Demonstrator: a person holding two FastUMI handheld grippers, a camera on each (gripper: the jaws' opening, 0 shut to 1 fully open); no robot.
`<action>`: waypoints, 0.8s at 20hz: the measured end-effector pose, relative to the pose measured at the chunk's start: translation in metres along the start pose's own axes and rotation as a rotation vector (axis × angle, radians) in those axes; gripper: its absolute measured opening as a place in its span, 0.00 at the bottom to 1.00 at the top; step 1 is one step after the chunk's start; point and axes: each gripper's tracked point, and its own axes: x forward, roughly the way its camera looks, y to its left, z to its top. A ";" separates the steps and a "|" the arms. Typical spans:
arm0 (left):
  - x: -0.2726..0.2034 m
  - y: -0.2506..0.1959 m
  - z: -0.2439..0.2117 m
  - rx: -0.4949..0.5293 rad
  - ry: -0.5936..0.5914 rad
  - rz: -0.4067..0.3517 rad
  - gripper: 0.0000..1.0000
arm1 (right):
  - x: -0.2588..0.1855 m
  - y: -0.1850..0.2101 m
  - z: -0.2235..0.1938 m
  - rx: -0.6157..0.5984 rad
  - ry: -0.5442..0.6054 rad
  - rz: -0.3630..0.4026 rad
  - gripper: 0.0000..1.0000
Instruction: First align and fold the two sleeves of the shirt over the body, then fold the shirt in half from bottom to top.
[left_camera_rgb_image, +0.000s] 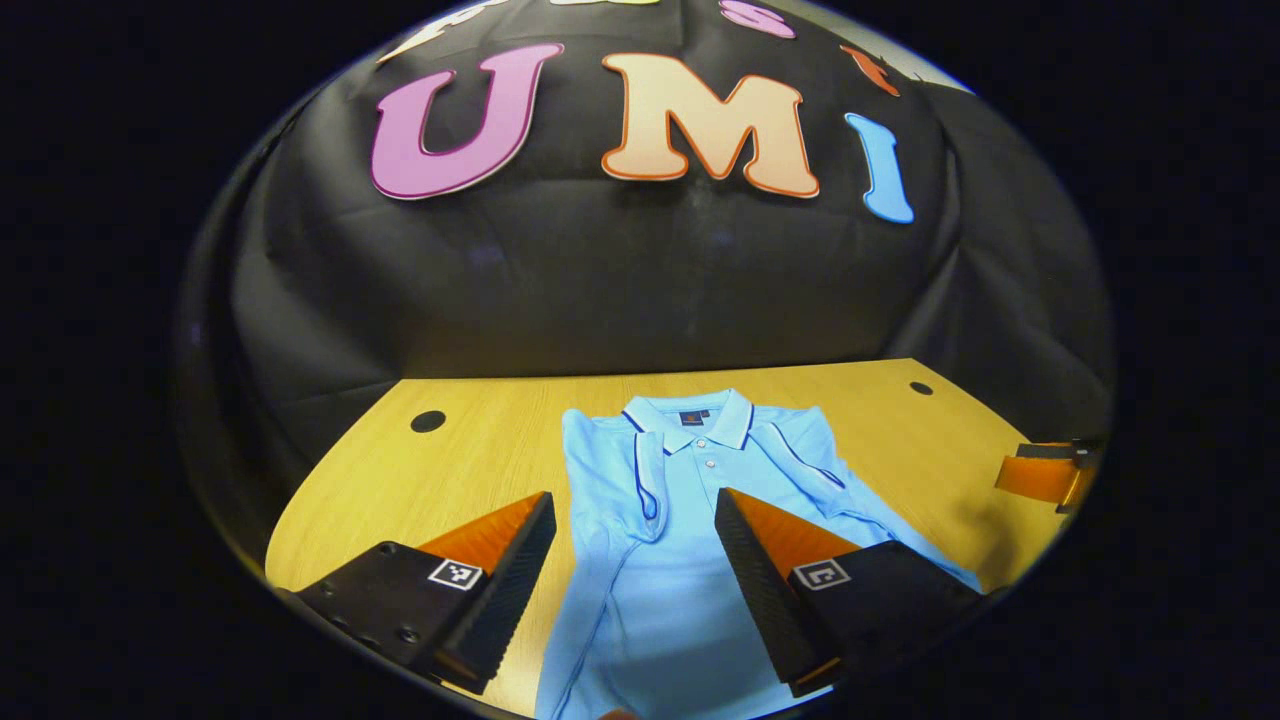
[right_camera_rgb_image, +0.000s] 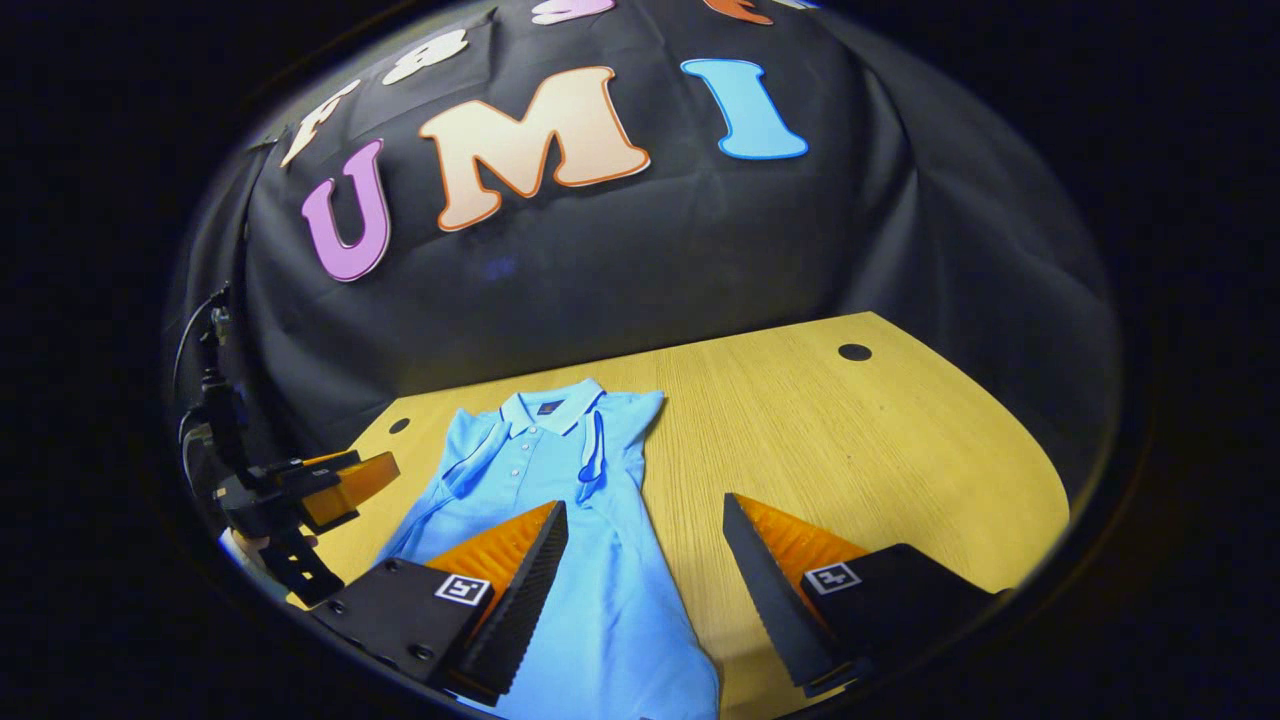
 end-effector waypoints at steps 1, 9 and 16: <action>-0.013 0.002 -0.001 -0.011 -0.005 0.003 0.96 | -0.008 0.001 -0.001 -0.008 -0.006 0.001 0.98; -0.111 0.020 -0.036 0.056 -0.012 -0.002 0.96 | -0.078 -0.001 -0.037 -0.072 -0.001 -0.012 0.98; -0.173 0.030 -0.109 0.018 0.100 -0.009 0.96 | -0.126 -0.009 -0.095 -0.099 0.070 -0.038 0.98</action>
